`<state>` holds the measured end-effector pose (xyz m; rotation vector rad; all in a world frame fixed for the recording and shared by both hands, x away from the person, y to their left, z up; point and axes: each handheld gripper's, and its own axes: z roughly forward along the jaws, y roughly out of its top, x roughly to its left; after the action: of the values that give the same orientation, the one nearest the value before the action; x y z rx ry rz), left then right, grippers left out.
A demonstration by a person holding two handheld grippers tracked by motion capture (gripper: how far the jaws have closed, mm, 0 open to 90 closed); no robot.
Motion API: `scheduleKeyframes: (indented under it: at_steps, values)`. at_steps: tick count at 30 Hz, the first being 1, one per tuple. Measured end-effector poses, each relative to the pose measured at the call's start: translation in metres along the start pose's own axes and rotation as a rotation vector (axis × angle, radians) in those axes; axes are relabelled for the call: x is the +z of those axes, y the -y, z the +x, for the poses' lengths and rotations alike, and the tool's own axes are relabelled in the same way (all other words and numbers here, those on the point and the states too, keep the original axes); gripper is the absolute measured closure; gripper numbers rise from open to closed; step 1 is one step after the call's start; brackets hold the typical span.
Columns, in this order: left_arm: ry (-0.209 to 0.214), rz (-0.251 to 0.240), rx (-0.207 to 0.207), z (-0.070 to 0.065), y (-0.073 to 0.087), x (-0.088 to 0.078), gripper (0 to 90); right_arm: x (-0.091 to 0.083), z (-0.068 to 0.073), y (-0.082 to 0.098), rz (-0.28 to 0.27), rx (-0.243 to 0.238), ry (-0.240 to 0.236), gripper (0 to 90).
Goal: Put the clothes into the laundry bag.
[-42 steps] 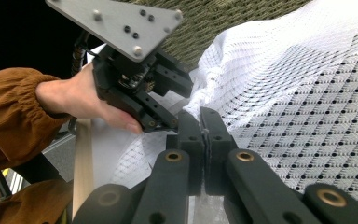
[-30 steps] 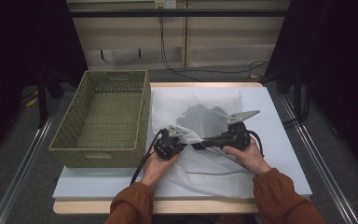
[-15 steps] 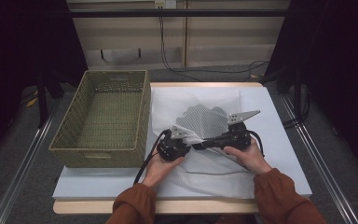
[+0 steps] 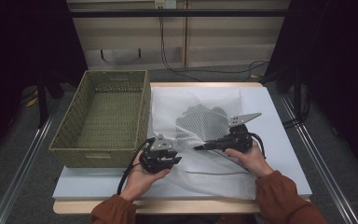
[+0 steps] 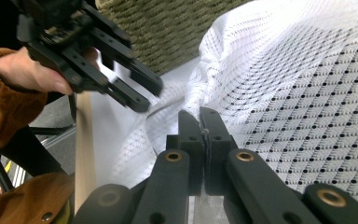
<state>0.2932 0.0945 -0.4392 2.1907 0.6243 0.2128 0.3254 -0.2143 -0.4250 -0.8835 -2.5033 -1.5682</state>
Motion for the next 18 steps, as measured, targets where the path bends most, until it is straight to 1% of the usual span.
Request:
scheduleKeyframes:
  at_steps: [1, 2, 4, 6, 7, 8, 9, 10, 11, 13, 14, 15, 17, 18]
  values:
    - [-0.006, 0.0, -0.002, 0.0, 0.004, -0.004, 70.8, 0.0, 0.0, 0.001, 0.003, 0.0, 0.001, 89.2]
    - [-0.012, 0.013, 0.007, 0.0, 0.007, -0.008, 70.8, 0.0, 0.0, 0.002, 0.006, 0.001, 0.003, 89.2]
    - [-0.016, 0.015, -0.009, 0.0, 0.014, -0.015, 70.9, 0.0, 0.0, 0.003, 0.012, 0.001, 0.006, 89.2]
    - [-0.02, 0.02, -0.01, 0.0, 0.024, -0.021, 71.1, -0.001, -0.001, 0.006, 0.017, 0.005, 0.012, 89.1]
    - [-0.031, 0.034, -0.003, 0.001, 0.027, -0.024, 71.0, 0.0, -0.001, 0.008, 0.027, 0.004, 0.015, 89.1]
    - [-0.039, 0.034, -0.012, 0.002, 0.031, -0.025, 70.8, 0.0, -0.002, 0.01, 0.034, 0.006, 0.018, 89.1]
    - [-0.034, 0.038, -0.027, 0.004, 0.035, -0.024, 69.8, 0.001, -0.003, 0.013, 0.041, 0.008, 0.021, 89.1]
    - [-0.048, 0.049, -0.027, 0.007, 0.037, -0.022, 68.2, 0.002, -0.003, 0.015, 0.049, 0.014, 0.024, 89.1]
    - [-0.051, 0.057, -0.037, 0.008, 0.039, -0.02, 67.1, 0.002, -0.005, 0.016, 0.055, 0.015, 0.024, 89.0]
    - [-0.048, 0.083, -0.03, 0.01, 0.04, -0.015, 66.0, 0.004, -0.006, 0.018, 0.058, 0.017, 0.026, 89.0]
    - [-0.039, 0.082, -0.019, 0.01, 0.041, -0.013, 65.5, 0.005, -0.006, 0.019, 0.063, 0.024, 0.028, 89.0]
    - [-0.041, 0.086, -0.014, 0.01, 0.041, -0.012, 63.9, 0.006, -0.007, 0.019, 0.068, 0.019, 0.026, 88.9]
    - [-0.054, 0.09, -0.038, 0.01, 0.042, -0.009, 57.8, 0.009, -0.008, 0.022, 0.077, 0.022, 0.025, 88.7]
    - [-0.055, 0.105, -0.023, 0.01, 0.042, -0.008, 57.1, 0.011, -0.009, 0.024, 0.085, 0.022, 0.029, 88.6]
